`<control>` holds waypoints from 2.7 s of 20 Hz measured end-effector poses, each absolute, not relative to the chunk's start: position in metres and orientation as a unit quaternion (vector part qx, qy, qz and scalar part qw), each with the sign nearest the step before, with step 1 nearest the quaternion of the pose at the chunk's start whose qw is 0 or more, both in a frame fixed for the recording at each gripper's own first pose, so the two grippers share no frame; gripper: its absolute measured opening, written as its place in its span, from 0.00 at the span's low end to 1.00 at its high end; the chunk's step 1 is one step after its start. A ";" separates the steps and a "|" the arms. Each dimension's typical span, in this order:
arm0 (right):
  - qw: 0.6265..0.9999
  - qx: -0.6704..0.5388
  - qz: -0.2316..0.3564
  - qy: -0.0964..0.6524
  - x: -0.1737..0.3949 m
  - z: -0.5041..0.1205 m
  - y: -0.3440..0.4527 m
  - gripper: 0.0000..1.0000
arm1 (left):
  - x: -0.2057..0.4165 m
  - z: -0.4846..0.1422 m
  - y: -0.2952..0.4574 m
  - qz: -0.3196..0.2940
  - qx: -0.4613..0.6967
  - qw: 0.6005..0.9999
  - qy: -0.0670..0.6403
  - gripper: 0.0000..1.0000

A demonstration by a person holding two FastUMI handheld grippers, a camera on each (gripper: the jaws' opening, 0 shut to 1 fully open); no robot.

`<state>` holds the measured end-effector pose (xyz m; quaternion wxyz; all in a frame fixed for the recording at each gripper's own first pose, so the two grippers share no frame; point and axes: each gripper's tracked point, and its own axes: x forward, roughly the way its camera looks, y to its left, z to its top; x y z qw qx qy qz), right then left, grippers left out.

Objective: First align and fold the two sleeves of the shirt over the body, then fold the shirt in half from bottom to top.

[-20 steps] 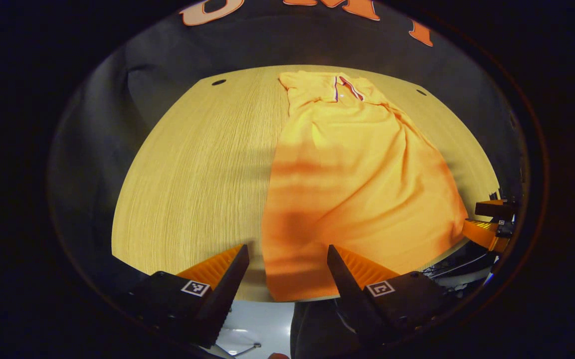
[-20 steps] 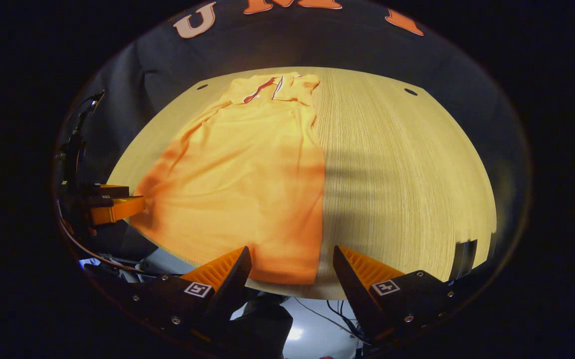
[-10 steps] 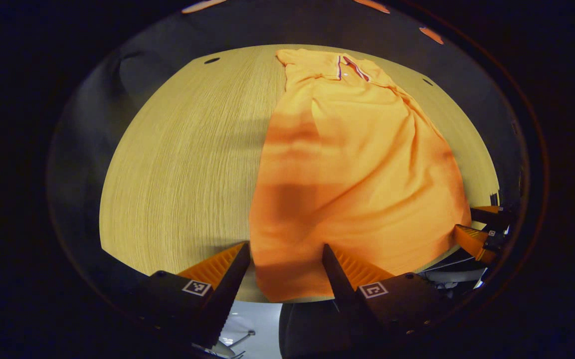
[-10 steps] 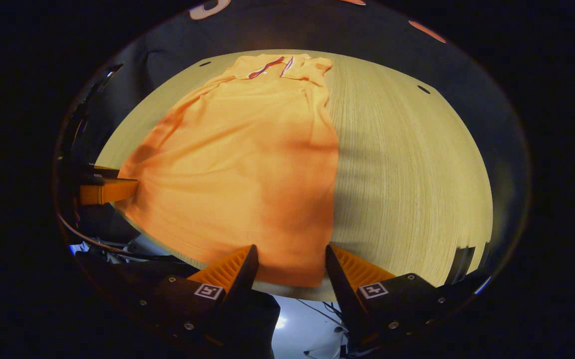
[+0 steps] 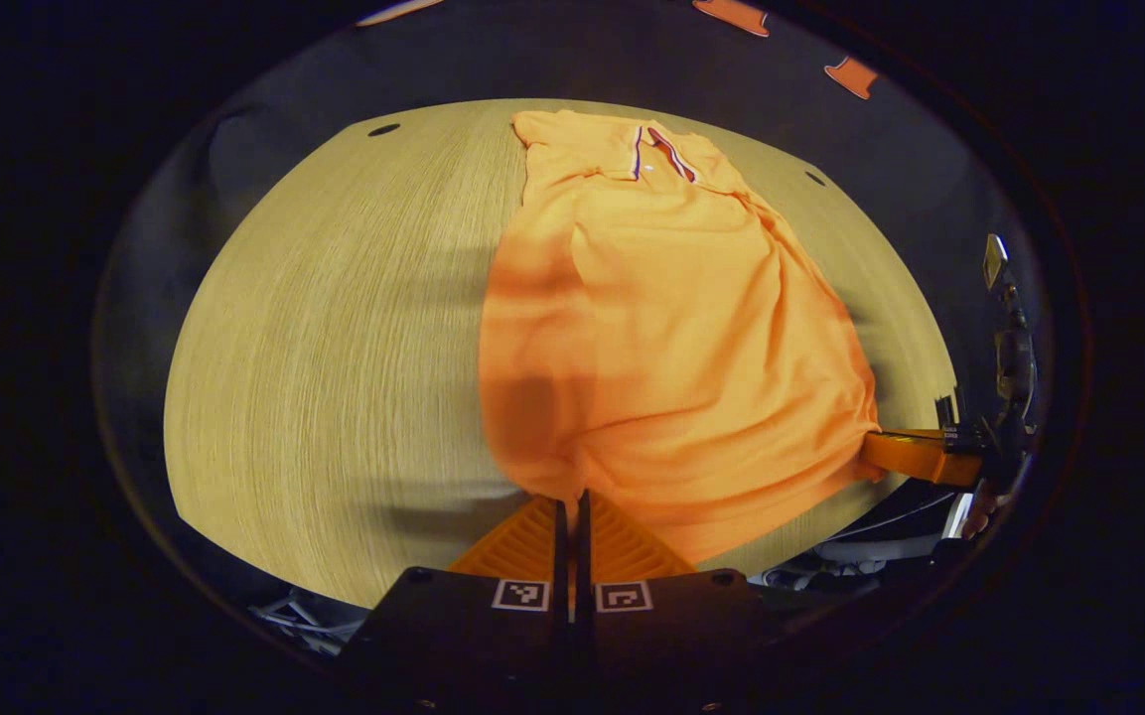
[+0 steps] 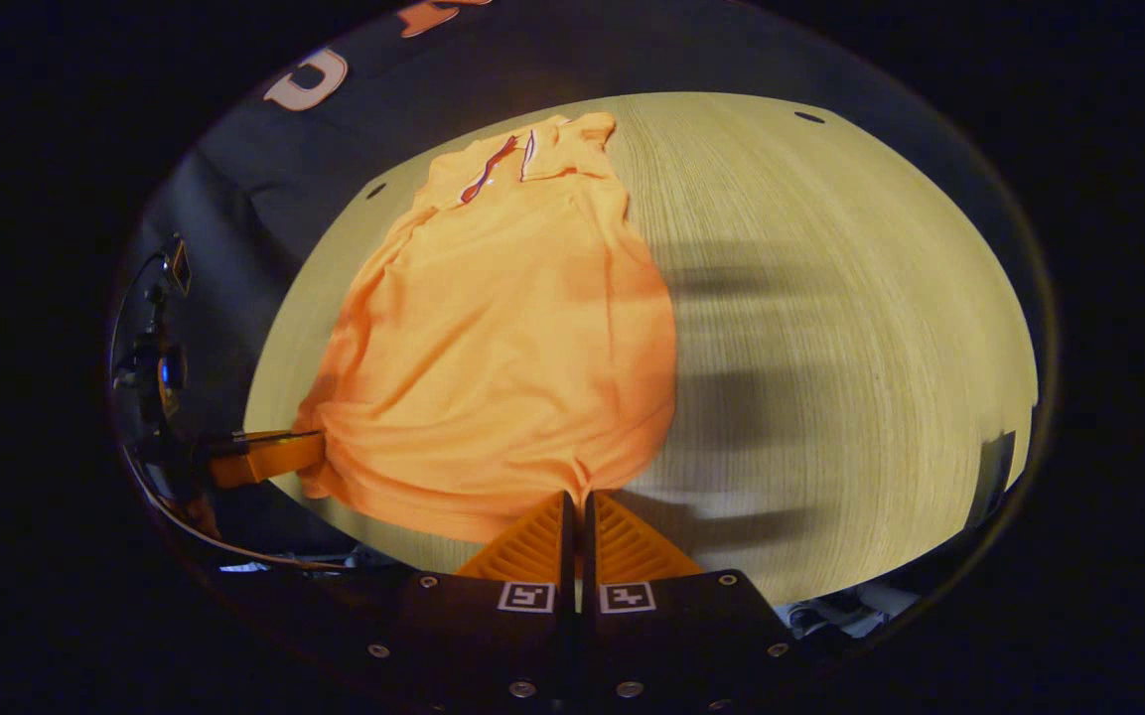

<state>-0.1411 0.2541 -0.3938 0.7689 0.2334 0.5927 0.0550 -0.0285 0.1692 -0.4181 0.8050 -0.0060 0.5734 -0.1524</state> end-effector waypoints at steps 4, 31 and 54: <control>0.808 0.274 0.070 0.517 -0.098 -0.365 0.249 0.02 | 0.005 -0.386 0.169 -0.156 -0.019 0.825 0.543 0.02; 0.885 0.145 0.031 0.441 0.152 -0.317 0.188 0.02 | 0.267 -0.319 0.128 -0.196 0.004 0.881 0.431 0.02; 0.868 0.179 -0.054 0.460 0.322 -0.386 0.174 0.24 | 0.443 -0.371 0.133 -0.148 0.021 0.895 0.421 0.19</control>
